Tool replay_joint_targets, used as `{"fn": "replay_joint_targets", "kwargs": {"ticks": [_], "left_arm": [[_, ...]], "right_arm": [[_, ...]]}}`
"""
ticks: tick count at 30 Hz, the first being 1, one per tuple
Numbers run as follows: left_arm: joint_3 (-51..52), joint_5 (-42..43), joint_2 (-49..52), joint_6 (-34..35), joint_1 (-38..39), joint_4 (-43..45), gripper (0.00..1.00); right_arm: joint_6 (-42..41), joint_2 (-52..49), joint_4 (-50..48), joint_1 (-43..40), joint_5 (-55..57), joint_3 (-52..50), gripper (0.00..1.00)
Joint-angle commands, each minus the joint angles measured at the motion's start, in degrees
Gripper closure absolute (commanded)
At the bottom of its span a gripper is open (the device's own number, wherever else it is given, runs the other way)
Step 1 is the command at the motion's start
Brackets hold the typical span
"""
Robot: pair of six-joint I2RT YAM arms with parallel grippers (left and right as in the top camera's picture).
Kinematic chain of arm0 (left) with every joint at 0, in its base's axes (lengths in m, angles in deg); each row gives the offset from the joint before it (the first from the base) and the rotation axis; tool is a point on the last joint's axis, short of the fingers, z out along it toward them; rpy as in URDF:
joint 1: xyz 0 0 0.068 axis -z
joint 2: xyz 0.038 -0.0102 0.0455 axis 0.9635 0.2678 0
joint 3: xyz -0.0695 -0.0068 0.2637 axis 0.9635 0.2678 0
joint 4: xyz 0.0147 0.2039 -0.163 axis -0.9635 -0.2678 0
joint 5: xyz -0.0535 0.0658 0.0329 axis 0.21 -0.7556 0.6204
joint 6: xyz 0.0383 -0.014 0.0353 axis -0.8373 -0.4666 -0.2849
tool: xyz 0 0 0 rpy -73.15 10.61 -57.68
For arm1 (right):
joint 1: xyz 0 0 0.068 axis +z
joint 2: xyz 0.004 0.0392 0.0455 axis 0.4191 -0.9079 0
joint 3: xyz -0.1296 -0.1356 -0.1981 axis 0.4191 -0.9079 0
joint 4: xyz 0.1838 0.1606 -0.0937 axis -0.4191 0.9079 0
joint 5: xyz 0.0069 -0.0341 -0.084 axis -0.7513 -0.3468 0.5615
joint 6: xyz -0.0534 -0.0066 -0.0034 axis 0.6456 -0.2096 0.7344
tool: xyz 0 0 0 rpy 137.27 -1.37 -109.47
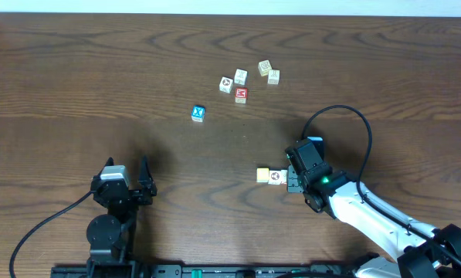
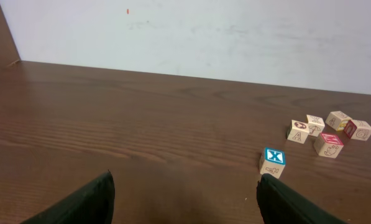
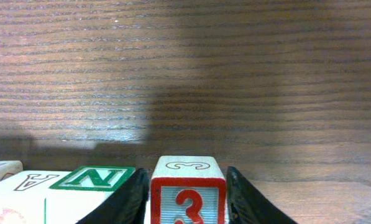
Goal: Lift 4 blocks
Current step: 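Lower the 3 block at the right end of the row and release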
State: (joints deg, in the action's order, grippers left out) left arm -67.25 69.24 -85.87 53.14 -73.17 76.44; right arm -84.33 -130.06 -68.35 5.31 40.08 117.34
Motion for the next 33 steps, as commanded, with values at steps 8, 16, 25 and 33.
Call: {"fn": "replay_joint_targets", "kwargs": {"ticks": [8,16,25,33], "left_arm": [[0.9,-1.07,-0.04,0.72,0.17,-2.54,0.26],[0.9,-1.07,-0.04,0.72,0.17,-2.54,0.27],[0.9,-1.07,-0.04,0.72,0.17,-2.54,0.26],[0.9,-1.07,-0.04,0.72,0.17,-2.54,0.26]], "right_arm": [[-0.26,-0.57,-3.02,0.22,1.29,-0.31,0.51],[-0.26,-0.57,-4.52,-0.61,2.12,-0.31,0.48],[-0.26,-0.55,-5.05,-6.19,2.73,-0.13,0.46],[0.59,-0.55,-5.49,-10.71,0.35,0.7,0.65]]}}
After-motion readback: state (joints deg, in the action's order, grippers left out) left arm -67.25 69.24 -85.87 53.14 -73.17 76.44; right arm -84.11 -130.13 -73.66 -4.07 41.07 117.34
